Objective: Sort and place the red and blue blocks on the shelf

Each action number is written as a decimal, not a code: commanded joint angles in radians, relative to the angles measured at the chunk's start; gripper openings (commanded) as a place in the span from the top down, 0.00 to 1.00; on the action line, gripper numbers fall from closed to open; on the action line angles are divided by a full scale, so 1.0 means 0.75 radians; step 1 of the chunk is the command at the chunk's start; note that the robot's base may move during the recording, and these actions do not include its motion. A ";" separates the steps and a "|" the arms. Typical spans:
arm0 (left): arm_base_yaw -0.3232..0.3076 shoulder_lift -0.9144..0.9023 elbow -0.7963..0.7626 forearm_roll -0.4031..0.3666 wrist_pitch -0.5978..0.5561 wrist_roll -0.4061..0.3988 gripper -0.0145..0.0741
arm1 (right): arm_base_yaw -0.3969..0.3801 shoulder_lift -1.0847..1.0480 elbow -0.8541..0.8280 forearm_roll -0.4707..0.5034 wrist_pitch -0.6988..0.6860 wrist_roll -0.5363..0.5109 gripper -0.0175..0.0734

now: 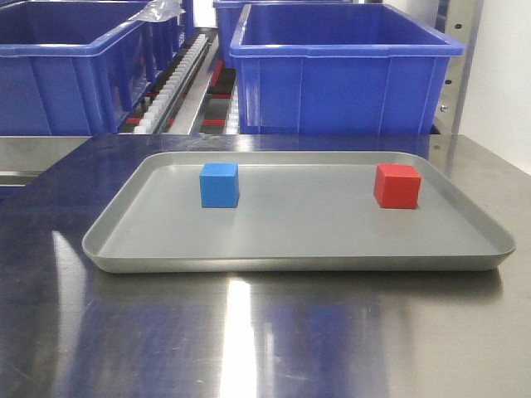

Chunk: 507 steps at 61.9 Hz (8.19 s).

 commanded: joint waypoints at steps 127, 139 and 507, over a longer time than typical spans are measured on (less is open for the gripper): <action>-0.005 -0.023 0.048 -0.008 -0.110 -0.004 0.68 | 0.065 1.569 -1.198 0.131 0.245 0.035 0.73; -0.005 -0.023 0.048 -0.008 -0.110 -0.004 0.68 | 0.200 1.781 -1.409 0.131 0.405 0.035 0.61; -0.005 1.096 -1.106 -0.067 0.547 0.148 0.68 | -0.014 0.666 -0.840 0.049 0.151 0.112 0.74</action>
